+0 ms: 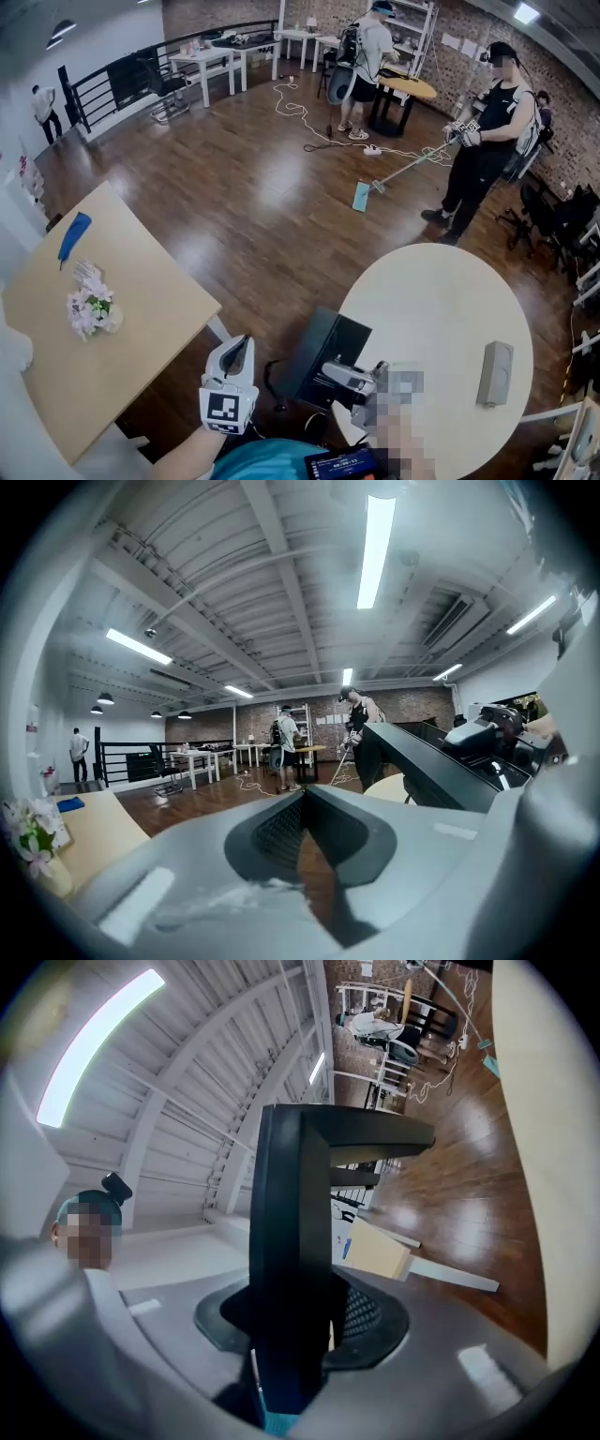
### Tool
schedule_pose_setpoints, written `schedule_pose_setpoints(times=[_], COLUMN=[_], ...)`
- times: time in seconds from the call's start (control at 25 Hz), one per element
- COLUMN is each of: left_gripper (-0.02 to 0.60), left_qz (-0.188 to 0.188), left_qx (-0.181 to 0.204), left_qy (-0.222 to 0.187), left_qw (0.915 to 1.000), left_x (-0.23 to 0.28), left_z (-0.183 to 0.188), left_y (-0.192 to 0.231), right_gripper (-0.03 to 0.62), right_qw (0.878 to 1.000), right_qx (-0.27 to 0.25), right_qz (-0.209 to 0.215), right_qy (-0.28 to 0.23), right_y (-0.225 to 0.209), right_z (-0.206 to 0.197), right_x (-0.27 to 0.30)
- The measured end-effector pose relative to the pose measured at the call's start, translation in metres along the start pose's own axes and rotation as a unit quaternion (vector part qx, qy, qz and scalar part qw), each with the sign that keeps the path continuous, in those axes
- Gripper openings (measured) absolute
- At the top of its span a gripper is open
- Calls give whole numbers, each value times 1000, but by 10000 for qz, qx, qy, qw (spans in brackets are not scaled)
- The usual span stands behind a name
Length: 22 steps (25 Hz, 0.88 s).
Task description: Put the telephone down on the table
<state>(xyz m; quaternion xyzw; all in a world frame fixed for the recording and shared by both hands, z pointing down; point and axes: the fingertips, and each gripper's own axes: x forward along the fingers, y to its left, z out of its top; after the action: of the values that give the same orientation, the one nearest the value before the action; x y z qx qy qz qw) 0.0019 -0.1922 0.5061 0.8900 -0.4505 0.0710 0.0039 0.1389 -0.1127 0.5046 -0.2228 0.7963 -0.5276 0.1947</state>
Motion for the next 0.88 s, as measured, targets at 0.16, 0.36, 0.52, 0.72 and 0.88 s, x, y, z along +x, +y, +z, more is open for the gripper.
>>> schedule_pose_setpoints(times=[0.16, 0.36, 0.52, 0.72, 0.88], left_gripper=[14, 14, 14, 14, 14], left_qz=[227, 497, 673, 900, 1106], left_qx=[-58, -131, -173, -188, -220], left_qy=[-40, -82, -110, -153, -135], left_qw=[9997, 9986, 9975, 9956, 9935], left_x=[-21, -50, -72, -98, -121], left_z=[-6, -11, -15, -18, -27], left_y=[44, 94, 129, 166, 197], right_gripper=[149, 149, 149, 149, 149], right_qw=[9996, 9985, 9977, 9964, 9954], right_qx=[-54, -112, -123, -140, -87], right_qz=[-26, 103, 236, 262, 310], right_qy=[258, 522, 631, 793, 906], right_y=[0, 8, 17, 18, 16], right_z=[-10, -24, -36, -50, -62], right_x=[46, 99, 135, 174, 205])
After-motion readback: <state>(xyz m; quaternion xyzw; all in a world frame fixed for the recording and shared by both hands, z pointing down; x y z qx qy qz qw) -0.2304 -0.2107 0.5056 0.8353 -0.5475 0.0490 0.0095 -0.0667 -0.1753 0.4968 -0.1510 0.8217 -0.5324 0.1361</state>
